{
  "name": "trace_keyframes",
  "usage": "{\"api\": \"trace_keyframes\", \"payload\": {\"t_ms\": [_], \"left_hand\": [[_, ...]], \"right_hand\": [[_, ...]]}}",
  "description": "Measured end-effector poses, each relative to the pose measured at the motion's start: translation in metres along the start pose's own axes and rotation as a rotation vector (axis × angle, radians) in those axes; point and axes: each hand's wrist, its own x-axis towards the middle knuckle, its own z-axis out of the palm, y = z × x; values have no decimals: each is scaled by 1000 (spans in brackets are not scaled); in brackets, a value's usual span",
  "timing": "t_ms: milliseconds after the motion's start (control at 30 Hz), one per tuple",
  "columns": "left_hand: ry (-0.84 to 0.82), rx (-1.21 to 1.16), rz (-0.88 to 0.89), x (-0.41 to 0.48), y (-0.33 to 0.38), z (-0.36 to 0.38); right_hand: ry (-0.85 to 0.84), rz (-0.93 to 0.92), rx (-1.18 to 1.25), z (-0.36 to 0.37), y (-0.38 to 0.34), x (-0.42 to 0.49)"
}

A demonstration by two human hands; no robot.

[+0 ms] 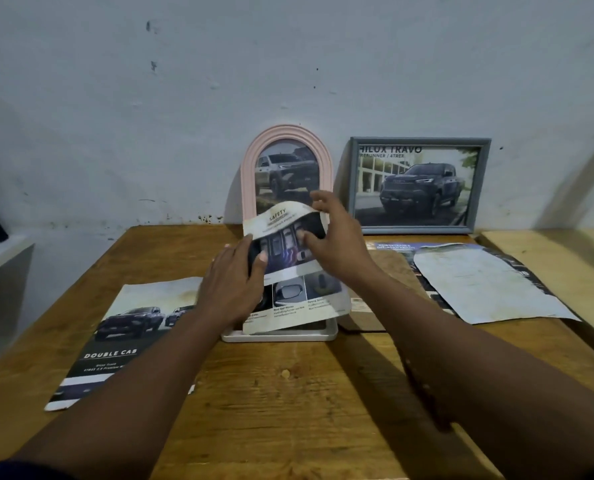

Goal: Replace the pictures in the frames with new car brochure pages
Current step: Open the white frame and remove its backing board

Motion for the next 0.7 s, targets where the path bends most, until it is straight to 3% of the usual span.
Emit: {"api": "trace_keyframes", "payload": {"t_ms": [133,233,433,533,700], "left_hand": [[-54,-210,86,7,44,10],[-74,-268,144,12,86,33],[-212,-162,384,13,175,92],[-284,-100,415,18,204,127],[-456,245,431,23,220,161]], "right_hand": [[17,128,147,-58,9,13],[74,168,22,-112,33,15],[78,263,-349,-208,90,-2],[25,306,-467,-241,119,-2],[-171,390,-588,-263,161,0]]}}
